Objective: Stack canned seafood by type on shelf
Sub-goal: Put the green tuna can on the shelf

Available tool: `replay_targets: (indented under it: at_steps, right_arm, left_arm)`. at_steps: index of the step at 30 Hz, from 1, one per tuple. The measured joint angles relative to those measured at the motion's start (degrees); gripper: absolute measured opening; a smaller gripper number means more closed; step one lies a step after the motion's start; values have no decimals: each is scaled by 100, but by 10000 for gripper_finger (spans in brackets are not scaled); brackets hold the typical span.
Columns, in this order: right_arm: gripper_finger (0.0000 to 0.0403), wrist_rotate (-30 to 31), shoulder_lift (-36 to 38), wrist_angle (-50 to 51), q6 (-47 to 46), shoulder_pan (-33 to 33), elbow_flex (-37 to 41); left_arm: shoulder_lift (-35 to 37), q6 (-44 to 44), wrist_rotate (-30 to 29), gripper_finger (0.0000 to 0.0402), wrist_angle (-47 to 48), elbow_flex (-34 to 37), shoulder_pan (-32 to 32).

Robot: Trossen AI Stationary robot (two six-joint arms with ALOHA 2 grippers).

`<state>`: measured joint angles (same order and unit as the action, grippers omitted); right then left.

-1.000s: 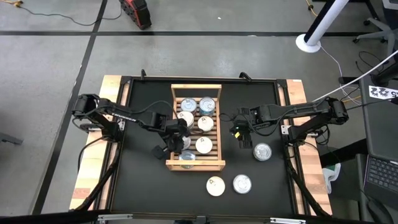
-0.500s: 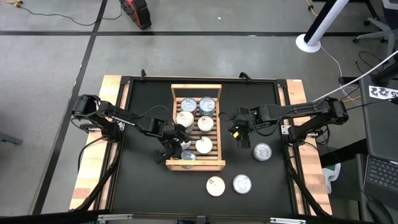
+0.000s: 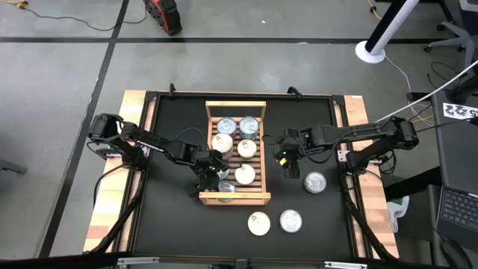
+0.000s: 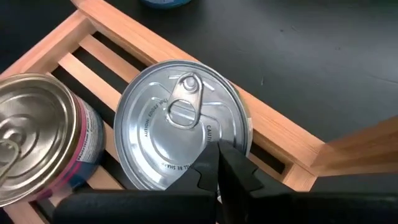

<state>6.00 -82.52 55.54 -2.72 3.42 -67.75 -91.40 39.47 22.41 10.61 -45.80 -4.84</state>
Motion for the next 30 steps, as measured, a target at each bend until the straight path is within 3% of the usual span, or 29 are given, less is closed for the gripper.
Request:
replay_targets:
  at_steps: [8,14,30]
  right_arm:
    - [237,0,0,-19,2,-1,0]
    - [237,0,0,-19,2,0,0]
    - [237,4,0,-18,17,0,0]
  left_arm:
    - [-33,34,-1015,0,56,30,44]
    - [-36,50,-1373,0,79,35,164]
    - [393,-345,-1419,0,31,39,140]
